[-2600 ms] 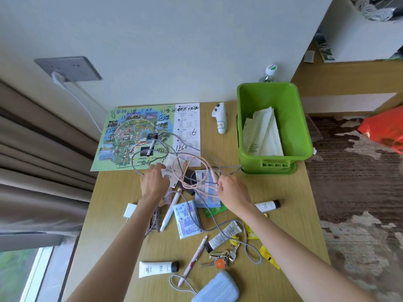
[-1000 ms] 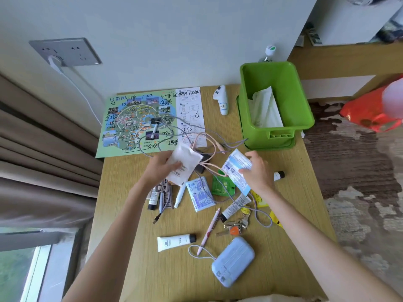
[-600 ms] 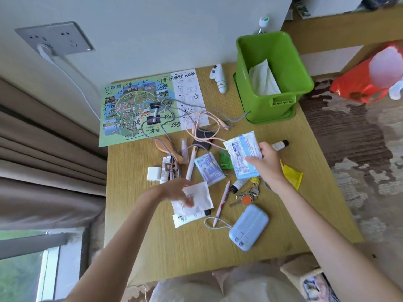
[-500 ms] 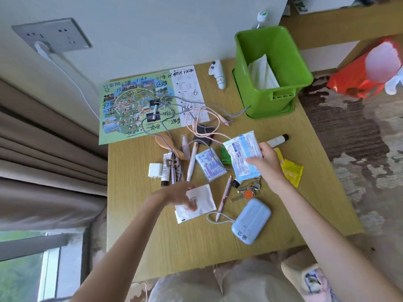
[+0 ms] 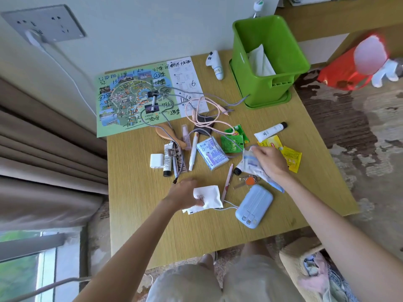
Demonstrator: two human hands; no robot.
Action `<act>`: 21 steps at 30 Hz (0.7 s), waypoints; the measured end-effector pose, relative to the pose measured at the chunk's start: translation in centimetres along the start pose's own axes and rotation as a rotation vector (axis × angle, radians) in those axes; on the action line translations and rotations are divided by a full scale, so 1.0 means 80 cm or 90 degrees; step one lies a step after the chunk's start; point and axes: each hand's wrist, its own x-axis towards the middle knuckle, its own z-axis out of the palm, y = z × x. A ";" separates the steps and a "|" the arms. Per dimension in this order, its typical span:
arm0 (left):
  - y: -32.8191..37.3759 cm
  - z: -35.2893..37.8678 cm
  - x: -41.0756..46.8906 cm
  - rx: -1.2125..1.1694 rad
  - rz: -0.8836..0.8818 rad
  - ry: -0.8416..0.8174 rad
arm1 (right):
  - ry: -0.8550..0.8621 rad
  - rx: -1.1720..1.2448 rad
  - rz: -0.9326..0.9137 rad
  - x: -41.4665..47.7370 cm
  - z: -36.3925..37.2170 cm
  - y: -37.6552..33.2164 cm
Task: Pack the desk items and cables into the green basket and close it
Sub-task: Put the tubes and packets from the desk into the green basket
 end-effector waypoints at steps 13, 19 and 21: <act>0.003 -0.008 0.003 0.019 0.055 -0.073 | -0.177 -0.622 -0.301 0.014 0.020 -0.022; 0.002 -0.028 0.005 -0.131 0.023 -0.109 | -0.160 -0.629 -0.342 0.021 0.026 -0.018; 0.002 -0.041 0.008 -0.182 0.017 -0.084 | -0.151 -0.577 -0.376 0.024 0.022 -0.015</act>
